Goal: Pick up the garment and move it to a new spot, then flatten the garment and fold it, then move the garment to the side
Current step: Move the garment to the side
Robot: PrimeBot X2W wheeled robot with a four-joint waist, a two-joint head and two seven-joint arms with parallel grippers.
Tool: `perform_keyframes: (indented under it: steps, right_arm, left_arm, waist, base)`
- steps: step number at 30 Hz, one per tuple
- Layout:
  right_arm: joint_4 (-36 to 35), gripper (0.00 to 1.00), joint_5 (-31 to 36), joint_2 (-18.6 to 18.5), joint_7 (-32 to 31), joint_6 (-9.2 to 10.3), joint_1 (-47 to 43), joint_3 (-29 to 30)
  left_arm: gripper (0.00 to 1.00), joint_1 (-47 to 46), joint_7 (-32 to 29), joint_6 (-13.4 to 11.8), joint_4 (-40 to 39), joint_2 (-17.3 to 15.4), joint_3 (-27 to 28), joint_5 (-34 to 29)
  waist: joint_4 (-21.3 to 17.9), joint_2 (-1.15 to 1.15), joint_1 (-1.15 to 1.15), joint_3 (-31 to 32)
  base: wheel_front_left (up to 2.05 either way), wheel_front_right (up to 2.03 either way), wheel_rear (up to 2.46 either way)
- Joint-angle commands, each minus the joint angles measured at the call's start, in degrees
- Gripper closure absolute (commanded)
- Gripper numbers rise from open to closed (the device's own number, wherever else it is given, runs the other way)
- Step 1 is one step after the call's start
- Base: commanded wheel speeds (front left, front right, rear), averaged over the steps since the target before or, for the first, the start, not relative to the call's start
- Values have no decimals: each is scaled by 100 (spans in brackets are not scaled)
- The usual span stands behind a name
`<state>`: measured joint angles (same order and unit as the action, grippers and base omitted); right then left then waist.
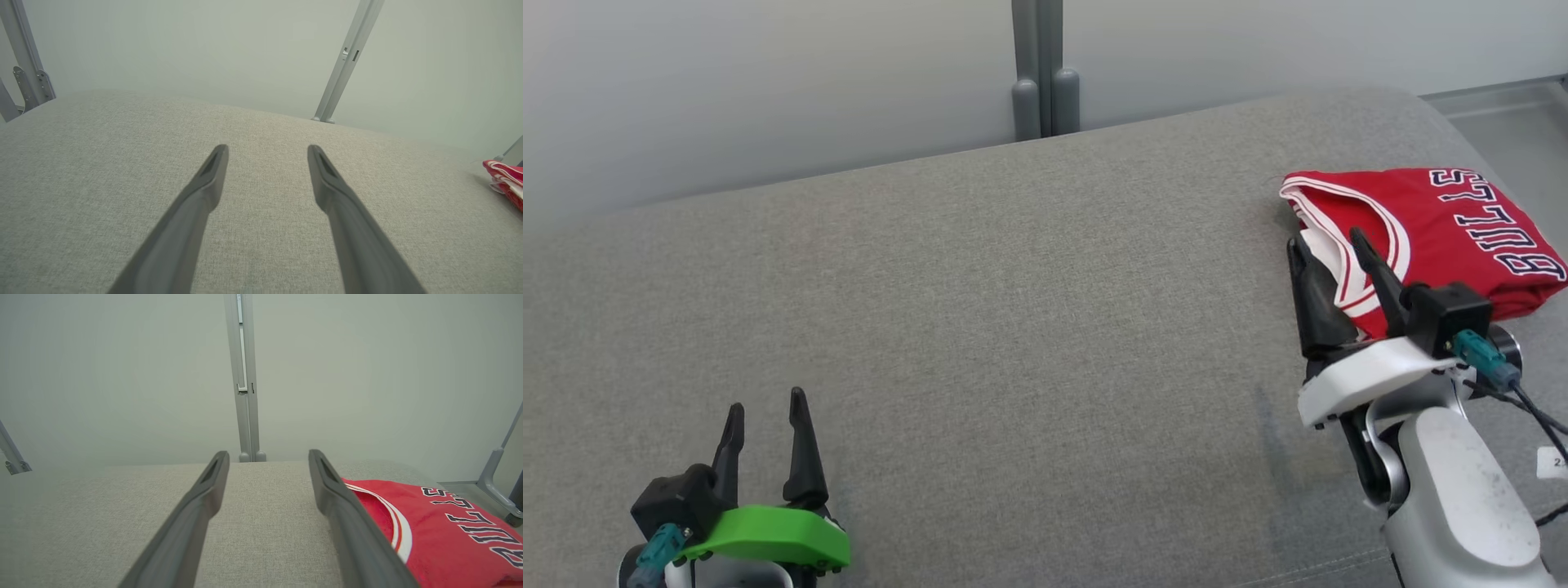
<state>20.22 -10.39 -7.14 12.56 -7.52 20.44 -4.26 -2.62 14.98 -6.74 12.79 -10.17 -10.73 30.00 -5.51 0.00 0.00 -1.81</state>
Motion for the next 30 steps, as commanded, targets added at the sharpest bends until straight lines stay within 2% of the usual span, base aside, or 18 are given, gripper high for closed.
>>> perform_keyframes:
  steps: [1, 9, 15, 30]
  right_arm:
    - [-182, 0, 71, 99, -40, 6, -242, 95]
    - [-836, 0, 321, 364, -158, 5, -912, 386]
    - [-1221, 0, 408, 410, -176, 5, -1356, 369]
    - [-1227, 0, 96, 415, 2, 5, -1653, 22]
  left_arm:
    - [0, 109, 20, 24, 10, 20, 44, -55]
    - [0, 239, 18, 73, 60, 141, 67, -125]
    - [0, 252, 18, 82, 87, 219, 65, -218]
    - [0, 249, 19, 178, 83, 276, 39, -372]
  waist:
    - [147, 0, 0, 86]
    - [380, 0, 0, 206]
    - [519, 0, 0, 229]
    - [533, 0, 0, 243]
  base:
    - [0, 0, 0]
    - [0, 0, 0]
    - [0, 0, 0]
    - [0, 0, 0]
